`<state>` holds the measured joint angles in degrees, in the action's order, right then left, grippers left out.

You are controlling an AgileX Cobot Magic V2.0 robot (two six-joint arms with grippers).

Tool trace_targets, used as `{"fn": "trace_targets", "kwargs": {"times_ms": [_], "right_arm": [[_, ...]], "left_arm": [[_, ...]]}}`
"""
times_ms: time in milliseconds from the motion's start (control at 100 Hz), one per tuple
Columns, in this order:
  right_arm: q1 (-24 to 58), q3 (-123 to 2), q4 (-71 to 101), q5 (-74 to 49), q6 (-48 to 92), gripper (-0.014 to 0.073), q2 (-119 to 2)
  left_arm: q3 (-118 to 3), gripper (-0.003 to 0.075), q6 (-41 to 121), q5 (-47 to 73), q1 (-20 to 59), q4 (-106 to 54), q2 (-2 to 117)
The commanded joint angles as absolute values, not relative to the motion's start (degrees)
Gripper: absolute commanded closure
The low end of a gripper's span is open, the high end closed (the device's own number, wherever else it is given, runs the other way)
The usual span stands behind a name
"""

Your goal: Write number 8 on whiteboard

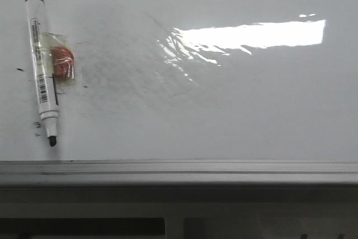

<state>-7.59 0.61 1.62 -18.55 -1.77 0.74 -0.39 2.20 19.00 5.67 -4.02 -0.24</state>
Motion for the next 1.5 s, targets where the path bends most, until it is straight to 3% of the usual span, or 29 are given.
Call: {"fn": "trace_targets", "kwargs": {"times_ms": [0, 740, 1050, 1490], "right_arm": [[-7.9, 1.3, 1.4, -17.0, -1.3, 0.0657, 1.8], [-7.9, 1.3, 1.4, -17.0, -1.3, 0.0657, 1.8], [-7.9, 1.3, 1.4, -17.0, -1.3, 0.0657, 1.8], [-7.9, 1.3, 4.9, -14.1, -1.3, 0.0657, 1.8]], "left_arm": [[1.9, 0.0741, 1.8, 16.3, 6.1, -4.2, -1.9], [1.9, 0.0741, 1.8, 16.1, 6.1, -3.4, -1.9], [1.9, 0.0741, 1.8, 8.1, 6.1, -3.4, -1.9], [1.9, 0.0741, 1.9, 6.1, 6.1, -3.3, -1.8]]}}
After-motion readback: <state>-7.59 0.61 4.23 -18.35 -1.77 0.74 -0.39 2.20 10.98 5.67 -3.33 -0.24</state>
